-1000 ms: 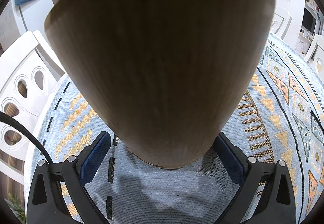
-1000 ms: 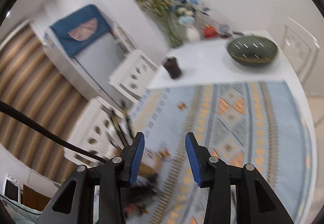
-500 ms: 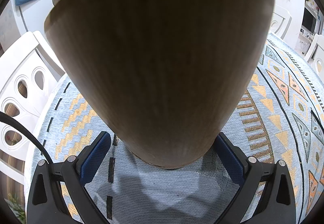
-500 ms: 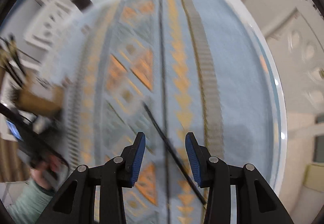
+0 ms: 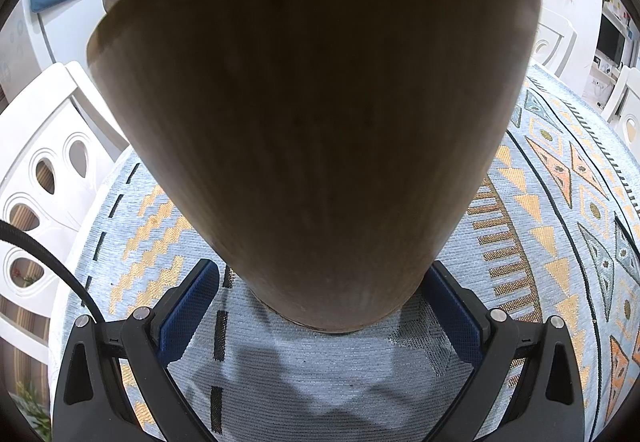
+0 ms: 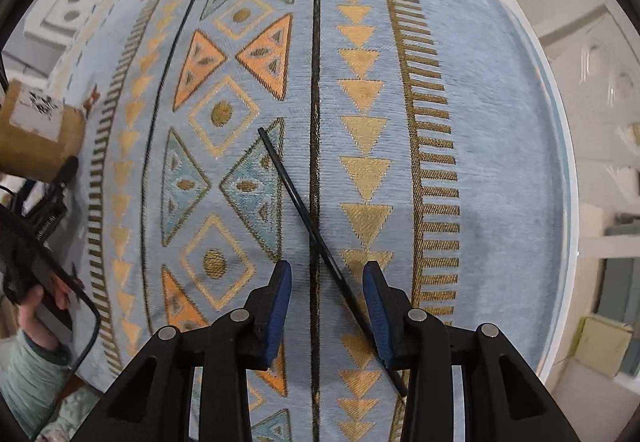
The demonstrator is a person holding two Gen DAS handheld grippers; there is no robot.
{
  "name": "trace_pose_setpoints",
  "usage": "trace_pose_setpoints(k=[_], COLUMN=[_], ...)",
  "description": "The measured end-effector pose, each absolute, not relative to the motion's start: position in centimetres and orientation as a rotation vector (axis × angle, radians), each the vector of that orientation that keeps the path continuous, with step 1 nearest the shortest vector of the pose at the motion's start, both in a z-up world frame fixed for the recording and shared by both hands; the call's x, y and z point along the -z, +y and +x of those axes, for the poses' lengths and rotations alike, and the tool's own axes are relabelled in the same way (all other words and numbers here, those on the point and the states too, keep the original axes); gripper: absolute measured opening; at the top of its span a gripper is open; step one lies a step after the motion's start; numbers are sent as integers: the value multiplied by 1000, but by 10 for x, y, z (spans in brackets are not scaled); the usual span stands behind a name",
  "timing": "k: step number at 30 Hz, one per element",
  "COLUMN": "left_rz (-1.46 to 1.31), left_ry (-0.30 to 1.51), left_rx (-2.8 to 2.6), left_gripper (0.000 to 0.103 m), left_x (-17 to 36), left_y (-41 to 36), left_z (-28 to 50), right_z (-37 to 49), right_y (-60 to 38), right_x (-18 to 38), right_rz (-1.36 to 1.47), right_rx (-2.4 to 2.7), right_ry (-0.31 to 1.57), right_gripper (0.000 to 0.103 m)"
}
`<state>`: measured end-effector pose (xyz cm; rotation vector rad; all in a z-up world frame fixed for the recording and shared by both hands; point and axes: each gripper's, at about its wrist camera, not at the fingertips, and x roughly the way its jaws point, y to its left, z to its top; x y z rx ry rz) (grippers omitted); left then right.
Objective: Organize utensils
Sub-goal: 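Grasp the black chopstick with the right tool and lift it, then carry the chopstick over the wooden cup and drop it in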
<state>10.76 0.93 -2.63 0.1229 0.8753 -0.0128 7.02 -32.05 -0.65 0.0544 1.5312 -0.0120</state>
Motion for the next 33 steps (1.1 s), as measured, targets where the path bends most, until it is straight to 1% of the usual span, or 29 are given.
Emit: trace_pose_setpoints(k=[5,7,8,9,10,18,20,23,30,33], left_rz=[122,122,123,122,122,122,122,122,122,122], left_ry=[876,876,876,876,876,876,876,876,876,876], left_rx=[13,13,13,13,13,13,13,13,13,13], left_gripper=[103,103,103,103,103,103,103,103,103,103], left_x=[26,26,26,26,26,26,26,26,26,26], left_y=[10,9,8,9,9,9,8,9,8,9], left_z=[108,108,107,108,108,108,107,108,107,108], right_z=[73,73,73,70,71,72,71,71,74,79], right_y=[-330,-330,-328,-326,-322,-298,-294,-292,-286,-288], right_x=[16,15,14,14,14,10,7,-1,-22,-35], right_rz=[78,58,50,37,19,-125,-105,-29,8,89], right_rx=[48,51,47,41,39,33,20,-13,-59,-98], right_ry=[1545,1541,1539,1534,1532,1506,1505,1492,1452,1437], right_gripper=[31,24,22,16,13,7,5,5,5,5])
